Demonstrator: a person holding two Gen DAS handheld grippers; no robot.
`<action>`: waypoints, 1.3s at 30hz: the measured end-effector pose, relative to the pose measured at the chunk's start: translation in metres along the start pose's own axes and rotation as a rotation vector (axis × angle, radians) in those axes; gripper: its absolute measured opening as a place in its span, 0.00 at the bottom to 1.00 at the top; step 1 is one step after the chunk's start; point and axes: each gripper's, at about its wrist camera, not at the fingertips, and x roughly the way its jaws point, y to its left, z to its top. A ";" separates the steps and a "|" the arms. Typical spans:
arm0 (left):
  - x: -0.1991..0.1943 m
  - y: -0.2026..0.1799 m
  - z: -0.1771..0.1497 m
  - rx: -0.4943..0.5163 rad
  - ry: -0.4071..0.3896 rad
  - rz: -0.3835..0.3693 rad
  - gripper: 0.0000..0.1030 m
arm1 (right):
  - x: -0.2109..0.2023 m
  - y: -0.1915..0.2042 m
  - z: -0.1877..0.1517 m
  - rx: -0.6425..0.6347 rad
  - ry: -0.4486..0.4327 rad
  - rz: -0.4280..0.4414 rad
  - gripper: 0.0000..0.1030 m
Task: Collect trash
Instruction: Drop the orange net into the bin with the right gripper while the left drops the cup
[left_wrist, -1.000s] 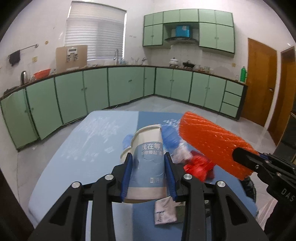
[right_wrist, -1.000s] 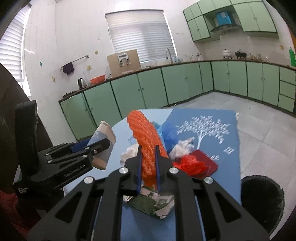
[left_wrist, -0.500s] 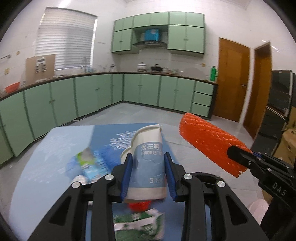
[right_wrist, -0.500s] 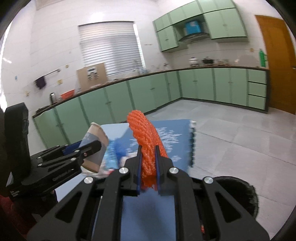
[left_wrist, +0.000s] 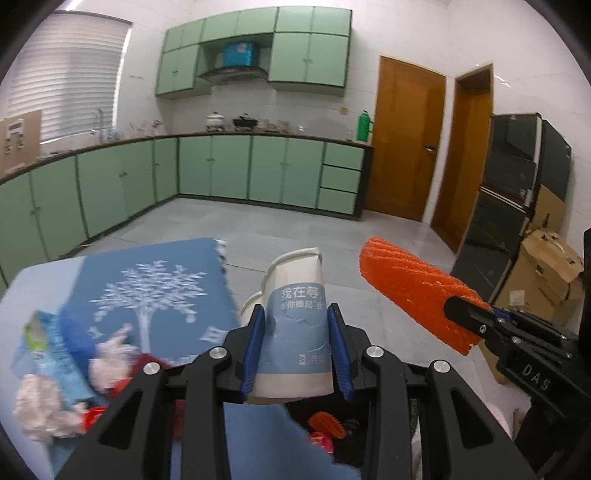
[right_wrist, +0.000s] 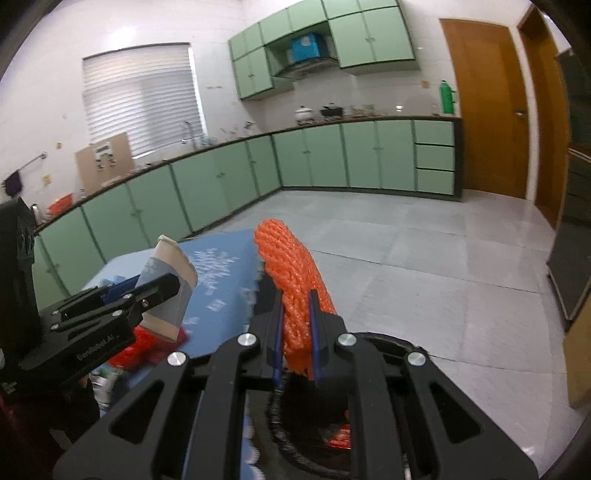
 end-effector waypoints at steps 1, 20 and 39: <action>0.007 -0.004 0.000 0.003 0.006 -0.009 0.33 | 0.003 -0.005 -0.002 0.005 0.005 -0.009 0.11; 0.111 -0.043 -0.012 0.014 0.145 -0.074 0.34 | 0.072 -0.070 -0.041 0.122 0.143 -0.104 0.11; 0.112 -0.029 -0.003 -0.032 0.167 -0.054 0.58 | 0.074 -0.078 -0.041 0.174 0.137 -0.180 0.67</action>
